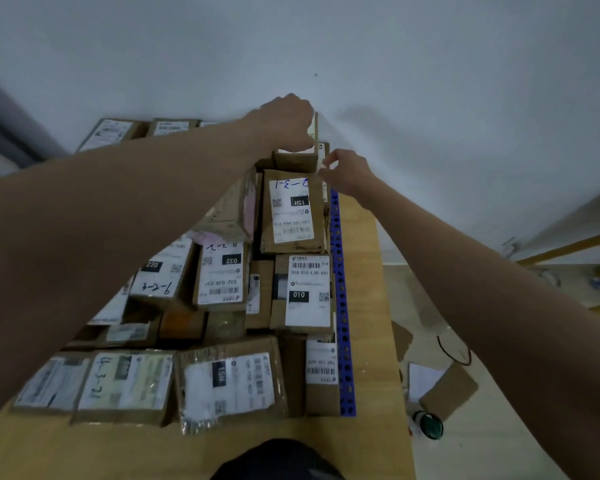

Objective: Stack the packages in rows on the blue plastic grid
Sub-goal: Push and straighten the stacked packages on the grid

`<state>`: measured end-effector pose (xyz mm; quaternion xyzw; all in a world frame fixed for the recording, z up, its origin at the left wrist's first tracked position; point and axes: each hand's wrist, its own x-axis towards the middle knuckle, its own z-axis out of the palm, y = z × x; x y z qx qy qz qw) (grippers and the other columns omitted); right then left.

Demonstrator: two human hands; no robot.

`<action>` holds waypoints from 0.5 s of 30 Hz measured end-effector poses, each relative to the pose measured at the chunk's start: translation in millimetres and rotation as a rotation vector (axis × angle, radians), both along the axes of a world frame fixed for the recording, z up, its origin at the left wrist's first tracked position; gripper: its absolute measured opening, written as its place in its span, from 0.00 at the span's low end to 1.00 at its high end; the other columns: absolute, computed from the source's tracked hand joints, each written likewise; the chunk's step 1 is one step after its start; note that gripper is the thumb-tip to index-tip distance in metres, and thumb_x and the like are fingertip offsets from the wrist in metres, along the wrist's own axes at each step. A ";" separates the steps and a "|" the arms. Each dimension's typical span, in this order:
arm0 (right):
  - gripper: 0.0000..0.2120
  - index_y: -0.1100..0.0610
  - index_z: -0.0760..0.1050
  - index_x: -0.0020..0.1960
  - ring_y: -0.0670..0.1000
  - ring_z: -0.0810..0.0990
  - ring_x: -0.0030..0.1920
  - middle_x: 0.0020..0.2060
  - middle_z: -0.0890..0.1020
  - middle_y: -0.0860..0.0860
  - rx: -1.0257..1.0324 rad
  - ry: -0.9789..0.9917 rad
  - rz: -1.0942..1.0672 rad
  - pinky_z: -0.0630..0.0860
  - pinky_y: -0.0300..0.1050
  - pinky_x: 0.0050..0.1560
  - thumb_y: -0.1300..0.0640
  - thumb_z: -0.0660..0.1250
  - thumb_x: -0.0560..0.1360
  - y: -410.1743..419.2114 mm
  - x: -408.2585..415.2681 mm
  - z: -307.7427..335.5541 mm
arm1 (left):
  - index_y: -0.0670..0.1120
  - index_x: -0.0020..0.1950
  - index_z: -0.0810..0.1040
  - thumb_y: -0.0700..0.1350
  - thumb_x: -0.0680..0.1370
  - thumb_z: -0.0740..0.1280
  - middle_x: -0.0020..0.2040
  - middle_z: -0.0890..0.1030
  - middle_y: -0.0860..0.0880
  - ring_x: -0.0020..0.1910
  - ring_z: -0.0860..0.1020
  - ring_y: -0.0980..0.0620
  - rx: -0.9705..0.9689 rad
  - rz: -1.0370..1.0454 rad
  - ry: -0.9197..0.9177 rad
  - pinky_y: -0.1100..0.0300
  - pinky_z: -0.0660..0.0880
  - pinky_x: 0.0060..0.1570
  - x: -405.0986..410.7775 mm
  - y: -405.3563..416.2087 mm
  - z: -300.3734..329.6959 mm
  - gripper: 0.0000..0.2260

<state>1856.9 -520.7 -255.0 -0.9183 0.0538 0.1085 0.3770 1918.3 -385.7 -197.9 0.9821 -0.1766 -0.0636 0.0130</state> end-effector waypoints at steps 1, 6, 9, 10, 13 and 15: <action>0.18 0.60 0.72 0.65 0.56 0.75 0.61 0.62 0.76 0.56 -0.041 -0.005 0.032 0.74 0.53 0.63 0.54 0.66 0.78 1.6 -8.4 8.0 | 0.41 0.58 0.77 0.45 0.73 0.66 0.59 0.76 0.41 0.56 0.77 0.41 -0.012 -0.003 0.000 0.50 0.74 0.52 -12.4 3.5 9.3 0.15; 0.19 0.63 0.75 0.64 0.58 0.76 0.61 0.62 0.77 0.59 -0.335 -0.002 0.251 0.74 0.51 0.61 0.54 0.66 0.77 20.2 -51.3 47.7 | 0.45 0.55 0.79 0.45 0.72 0.69 0.54 0.77 0.45 0.51 0.77 0.43 -0.014 -0.015 -0.019 0.51 0.76 0.50 -78.3 32.3 42.2 0.13; 0.20 0.64 0.74 0.64 0.59 0.78 0.59 0.61 0.78 0.59 -0.445 0.004 0.340 0.75 0.48 0.55 0.53 0.67 0.76 38.8 -74.6 68.2 | 0.46 0.56 0.77 0.49 0.72 0.71 0.53 0.78 0.46 0.52 0.77 0.44 0.051 0.016 0.057 0.48 0.76 0.54 -113.5 59.5 57.8 0.15; 0.20 0.64 0.74 0.63 0.59 0.79 0.58 0.60 0.79 0.59 -0.466 -0.004 0.359 0.76 0.48 0.52 0.53 0.68 0.76 45.3 -81.1 74.0 | 0.46 0.57 0.77 0.49 0.72 0.71 0.54 0.78 0.46 0.53 0.77 0.44 0.087 0.024 0.077 0.46 0.76 0.55 -123.5 69.7 61.6 0.16; 0.22 0.63 0.72 0.65 0.59 0.78 0.59 0.60 0.78 0.59 -0.473 -0.029 0.384 0.76 0.50 0.54 0.53 0.70 0.76 66.5 -98.6 90.0 | 0.48 0.61 0.76 0.46 0.72 0.72 0.59 0.77 0.46 0.57 0.75 0.45 0.156 0.064 0.109 0.50 0.74 0.57 -147.0 103.2 66.2 0.18; 0.23 0.65 0.72 0.66 0.59 0.78 0.60 0.61 0.78 0.59 -0.488 -0.027 0.406 0.76 0.50 0.55 0.54 0.69 0.76 82.4 -107.6 97.6 | 0.46 0.66 0.75 0.44 0.73 0.72 0.62 0.76 0.45 0.60 0.74 0.45 0.187 0.068 0.127 0.56 0.71 0.52 -160.4 124.6 66.7 0.21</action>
